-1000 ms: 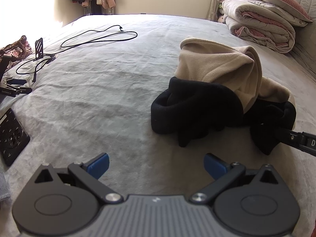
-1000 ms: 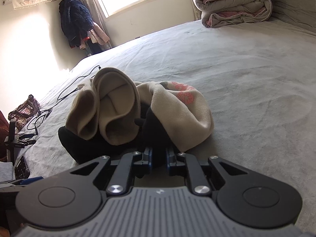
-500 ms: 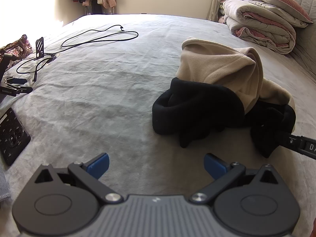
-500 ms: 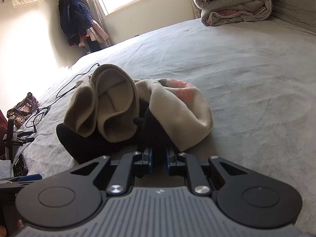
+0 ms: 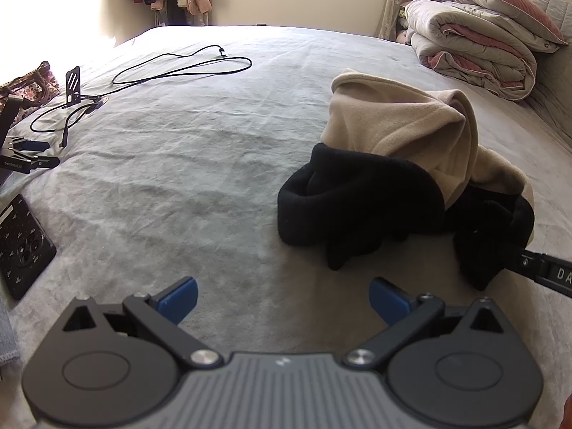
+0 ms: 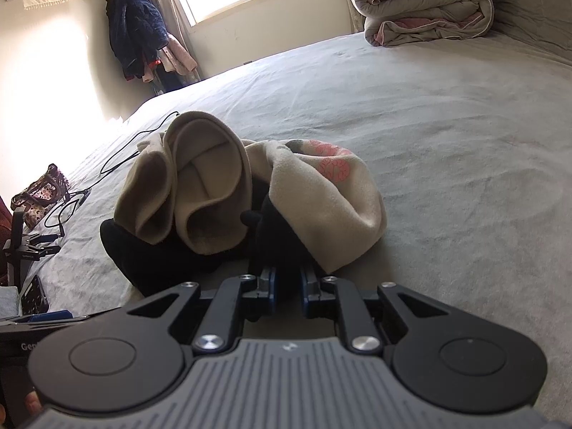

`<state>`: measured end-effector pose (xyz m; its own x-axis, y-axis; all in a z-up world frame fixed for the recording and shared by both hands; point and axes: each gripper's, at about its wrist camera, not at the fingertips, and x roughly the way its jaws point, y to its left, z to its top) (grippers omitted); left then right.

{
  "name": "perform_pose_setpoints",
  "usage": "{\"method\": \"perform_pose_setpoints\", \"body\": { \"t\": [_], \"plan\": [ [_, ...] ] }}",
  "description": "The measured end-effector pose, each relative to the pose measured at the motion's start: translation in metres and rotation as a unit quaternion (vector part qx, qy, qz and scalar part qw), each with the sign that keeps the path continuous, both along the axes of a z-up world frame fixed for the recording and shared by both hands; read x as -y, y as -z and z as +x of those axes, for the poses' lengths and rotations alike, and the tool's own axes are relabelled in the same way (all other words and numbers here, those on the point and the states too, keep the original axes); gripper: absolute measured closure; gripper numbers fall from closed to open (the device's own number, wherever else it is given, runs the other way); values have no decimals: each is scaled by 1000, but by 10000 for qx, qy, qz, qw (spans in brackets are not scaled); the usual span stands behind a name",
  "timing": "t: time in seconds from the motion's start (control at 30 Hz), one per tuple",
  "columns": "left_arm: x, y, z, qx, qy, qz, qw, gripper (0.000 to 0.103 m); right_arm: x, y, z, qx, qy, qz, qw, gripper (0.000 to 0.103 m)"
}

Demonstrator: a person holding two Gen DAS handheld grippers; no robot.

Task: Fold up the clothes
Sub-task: 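Grasp the beige fabric with the left gripper while the right gripper holds its fold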

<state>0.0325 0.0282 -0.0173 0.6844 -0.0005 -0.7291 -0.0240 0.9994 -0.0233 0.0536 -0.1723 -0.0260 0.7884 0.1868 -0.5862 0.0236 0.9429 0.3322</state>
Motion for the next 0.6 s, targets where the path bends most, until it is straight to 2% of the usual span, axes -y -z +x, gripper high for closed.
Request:
{"method": "perform_pose_setpoints", "body": {
  "t": [0.37, 0.6],
  "plan": [
    [-3, -6, -4, 20, -29, -79, 10000, 1, 0, -1, -1, -13, -1, -27, 10000, 88],
    [-6, -13, 1, -47, 112, -405, 9991, 1, 7, -9, -1, 30, -16, -15, 10000, 88]
  ]
}}
